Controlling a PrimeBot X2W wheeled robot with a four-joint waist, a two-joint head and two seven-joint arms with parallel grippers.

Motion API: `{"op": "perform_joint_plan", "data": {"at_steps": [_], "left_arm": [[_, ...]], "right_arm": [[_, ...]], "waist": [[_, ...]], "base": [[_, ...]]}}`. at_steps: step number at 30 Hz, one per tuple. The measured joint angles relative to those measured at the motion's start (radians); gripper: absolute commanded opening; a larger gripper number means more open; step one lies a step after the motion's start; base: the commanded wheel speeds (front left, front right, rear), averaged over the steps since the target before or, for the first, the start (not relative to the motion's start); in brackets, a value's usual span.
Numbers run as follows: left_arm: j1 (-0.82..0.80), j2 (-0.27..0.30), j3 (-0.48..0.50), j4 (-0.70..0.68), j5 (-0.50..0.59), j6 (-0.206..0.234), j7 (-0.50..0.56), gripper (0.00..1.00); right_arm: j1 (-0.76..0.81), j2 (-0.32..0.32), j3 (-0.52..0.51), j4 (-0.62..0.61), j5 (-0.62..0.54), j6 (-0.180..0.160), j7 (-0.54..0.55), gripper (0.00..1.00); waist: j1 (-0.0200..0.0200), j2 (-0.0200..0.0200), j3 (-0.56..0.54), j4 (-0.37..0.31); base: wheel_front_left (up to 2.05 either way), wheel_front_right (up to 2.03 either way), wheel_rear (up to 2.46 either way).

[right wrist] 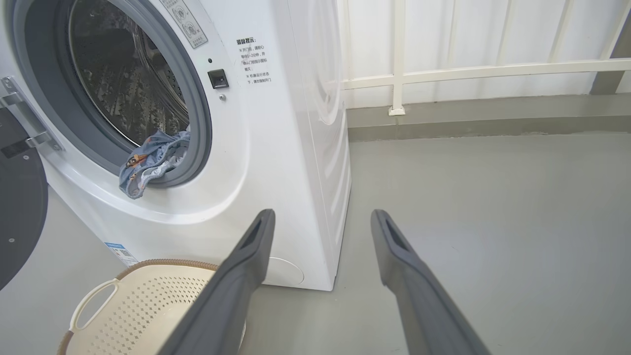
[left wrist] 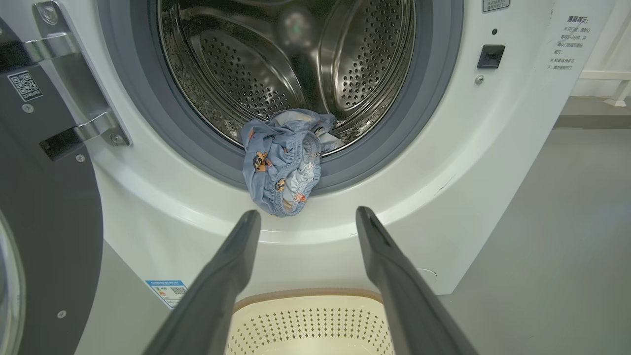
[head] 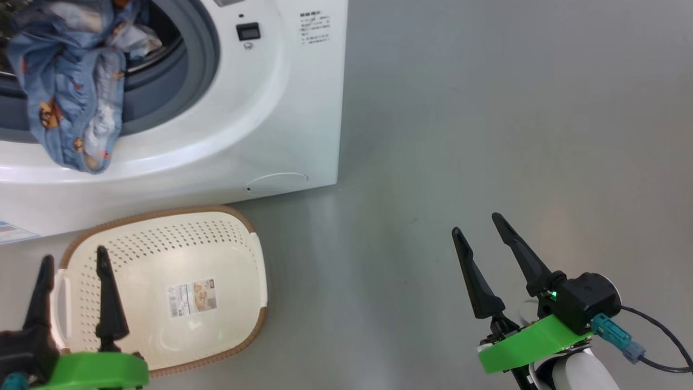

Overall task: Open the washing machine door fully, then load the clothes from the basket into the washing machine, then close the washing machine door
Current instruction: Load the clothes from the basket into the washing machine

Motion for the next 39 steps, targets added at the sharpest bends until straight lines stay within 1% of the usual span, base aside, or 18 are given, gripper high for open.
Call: {"op": "perform_joint_plan", "data": {"at_steps": [3, 12, 31, 32, 39], "left_arm": [[0.020, -0.001, -0.009, -0.010, 0.000, 0.009, 0.000, 1.00], [0.044, -0.020, -0.039, -0.007, -0.006, 0.009, 0.005, 1.00], [0.022, -0.027, -0.050, 0.017, -0.016, 0.007, 0.014, 1.00], [0.011, -0.027, -0.049, 0.023, -0.017, 0.005, 0.018, 1.00], [-0.104, -0.009, -0.035, 0.094, -0.069, -0.054, 0.057, 1.00]], "right_arm": [[0.003, 0.000, -0.002, 0.005, 0.000, 0.000, 0.000, 1.00], [0.006, 0.000, -0.003, 0.011, -0.007, 0.000, 0.000, 1.00], [0.005, 0.000, 0.004, 0.002, -0.007, 0.000, 0.000, 1.00], [0.005, 0.000, 0.006, 0.001, -0.007, 0.000, 0.000, 1.00], [-0.006, -0.001, 0.024, -0.010, -0.006, 0.000, 0.000, 1.00]], "waist": [[0.0000, 0.0000, -0.016, 0.007], [0.0000, 0.0000, -0.042, 0.024], [0.0000, 0.0000, -0.013, 0.036], [0.0000, 0.0000, -0.008, 0.036], [0.0000, 0.0000, 0.036, 0.033]], "base": [[0.00, 0.00, 0.00], [0.00, 0.00, 0.00], [0.00, 0.00, 0.00], [0.00, 0.00, 0.00], [0.00, 0.00, 0.00]]}}
